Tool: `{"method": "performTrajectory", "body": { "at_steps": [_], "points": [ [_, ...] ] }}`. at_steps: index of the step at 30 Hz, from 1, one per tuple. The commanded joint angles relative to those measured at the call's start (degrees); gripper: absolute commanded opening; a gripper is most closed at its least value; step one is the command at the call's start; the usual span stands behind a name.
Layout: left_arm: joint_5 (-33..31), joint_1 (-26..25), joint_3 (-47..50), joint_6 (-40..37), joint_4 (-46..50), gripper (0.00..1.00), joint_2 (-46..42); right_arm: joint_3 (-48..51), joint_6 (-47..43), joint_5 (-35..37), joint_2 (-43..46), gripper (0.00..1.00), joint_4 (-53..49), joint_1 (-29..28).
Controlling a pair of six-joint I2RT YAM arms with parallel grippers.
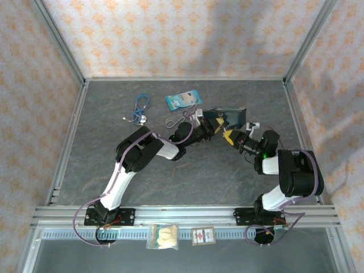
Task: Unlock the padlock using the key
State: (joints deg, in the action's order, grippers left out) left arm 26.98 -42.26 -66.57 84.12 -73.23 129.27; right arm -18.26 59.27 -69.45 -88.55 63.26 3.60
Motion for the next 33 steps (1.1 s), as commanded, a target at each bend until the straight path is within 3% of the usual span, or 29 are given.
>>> {"method": "performTrajectory", "body": {
  "at_steps": [1, 19, 27, 33],
  "points": [
    [12.6, -7.5, 2.2, 0.1, -5.7, 0.0, -1.2, -5.9, -6.4, 6.2, 1.3, 0.0, -5.3, 0.4],
    [9.5, -6.5, 1.2, 1.3, -6.6, 0.0, -0.9, -2.6, -9.3, 8.3, 0.6, 0.0, -8.7, 0.3],
    [4.6, -3.8, 0.9, -0.5, -3.1, 0.0, -2.3, -4.3, -22.3, 13.5, 6.1, 0.0, -26.3, 0.3],
    [3.5, -3.7, 0.9, 0.4, -3.5, 0.0, -2.2, -5.3, -24.9, 14.6, 8.6, 0.0, -29.0, 0.3]
  ]
}}
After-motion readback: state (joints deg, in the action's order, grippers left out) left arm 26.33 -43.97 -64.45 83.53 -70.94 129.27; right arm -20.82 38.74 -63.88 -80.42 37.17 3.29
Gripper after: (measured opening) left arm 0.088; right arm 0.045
